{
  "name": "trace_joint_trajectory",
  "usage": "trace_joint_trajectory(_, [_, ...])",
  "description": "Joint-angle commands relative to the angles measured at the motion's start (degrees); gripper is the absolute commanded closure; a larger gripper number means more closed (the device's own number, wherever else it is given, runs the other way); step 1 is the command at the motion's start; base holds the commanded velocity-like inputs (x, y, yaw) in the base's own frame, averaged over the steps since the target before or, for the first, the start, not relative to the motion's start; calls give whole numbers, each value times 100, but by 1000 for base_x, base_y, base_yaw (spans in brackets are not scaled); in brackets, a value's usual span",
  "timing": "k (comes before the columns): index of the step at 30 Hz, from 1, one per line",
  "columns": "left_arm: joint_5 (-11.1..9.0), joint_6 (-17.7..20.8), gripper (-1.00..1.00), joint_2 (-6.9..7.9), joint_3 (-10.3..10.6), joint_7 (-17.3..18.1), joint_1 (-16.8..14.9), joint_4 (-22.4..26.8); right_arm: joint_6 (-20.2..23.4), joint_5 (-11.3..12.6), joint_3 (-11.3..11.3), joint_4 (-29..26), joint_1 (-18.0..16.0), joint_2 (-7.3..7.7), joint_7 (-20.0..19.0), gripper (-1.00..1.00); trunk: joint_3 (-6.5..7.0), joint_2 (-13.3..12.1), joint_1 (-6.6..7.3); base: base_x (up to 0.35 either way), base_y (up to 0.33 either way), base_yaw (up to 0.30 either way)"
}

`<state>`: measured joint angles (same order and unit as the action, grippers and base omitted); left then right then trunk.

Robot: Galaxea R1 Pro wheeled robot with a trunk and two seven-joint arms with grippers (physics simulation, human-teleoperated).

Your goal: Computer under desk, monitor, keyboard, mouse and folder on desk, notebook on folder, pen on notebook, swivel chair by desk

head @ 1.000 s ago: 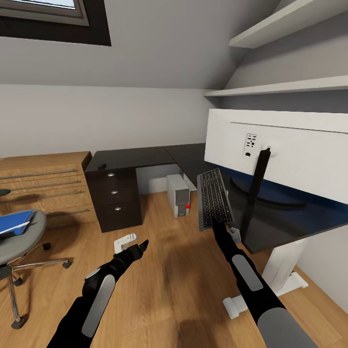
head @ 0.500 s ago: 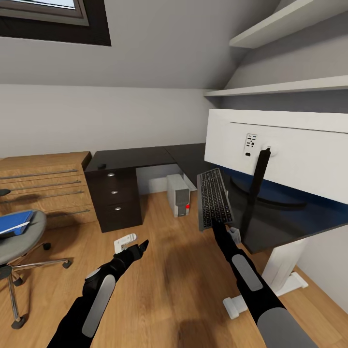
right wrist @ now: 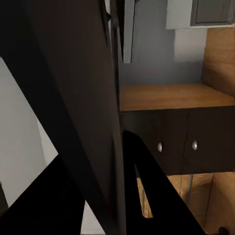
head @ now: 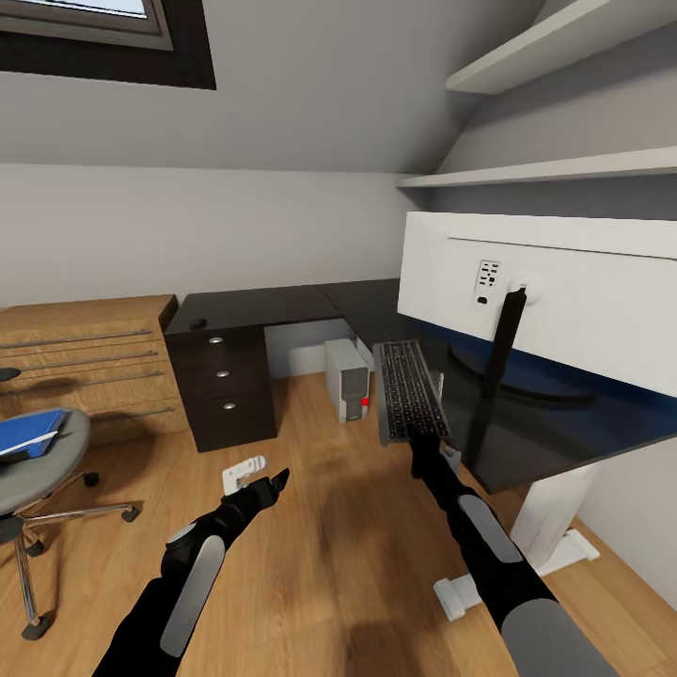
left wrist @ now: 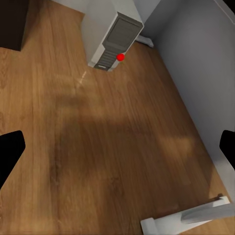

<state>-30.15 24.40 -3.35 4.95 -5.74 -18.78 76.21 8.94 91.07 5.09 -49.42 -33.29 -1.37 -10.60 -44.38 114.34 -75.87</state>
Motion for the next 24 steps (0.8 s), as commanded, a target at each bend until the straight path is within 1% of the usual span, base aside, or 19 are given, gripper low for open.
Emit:
trace_joint_trajectory(1, [-61, 21, -100, 1, 6, -51, -3, 8, 38, 117, 1, 3, -3, 3, -30, 100, -5, 3, 1, 0, 0, 0])
trace_joint_trajectory(6, [-61, 21, -100, -1, 6, -52, -3, 8, 61, 162, 1, 3, -2, 10, -30, 100, -5, 3, 1, 0, 0, 0])
trace_joint_trajectory(15, [-52, 21, -100, -8, 11, -54, -3, 8, 48, 137, 9, 3, -2, 13, -38, 100, 156, -358, 198, 0, 0, 0])
trace_joint_trajectory(21, [-53, 21, -100, -8, 10, -51, -3, -9, 17, 139, 13, -2, -1, 6, -5, 100, 156, -358, 198, 0, 0, 0])
trace_joint_trajectory(24, [-52, 21, -100, -8, 10, -51, -3, -23, 6, 134, 25, -18, -2, -5, 9, 100, 158, -358, 198, 0, 0, 97])
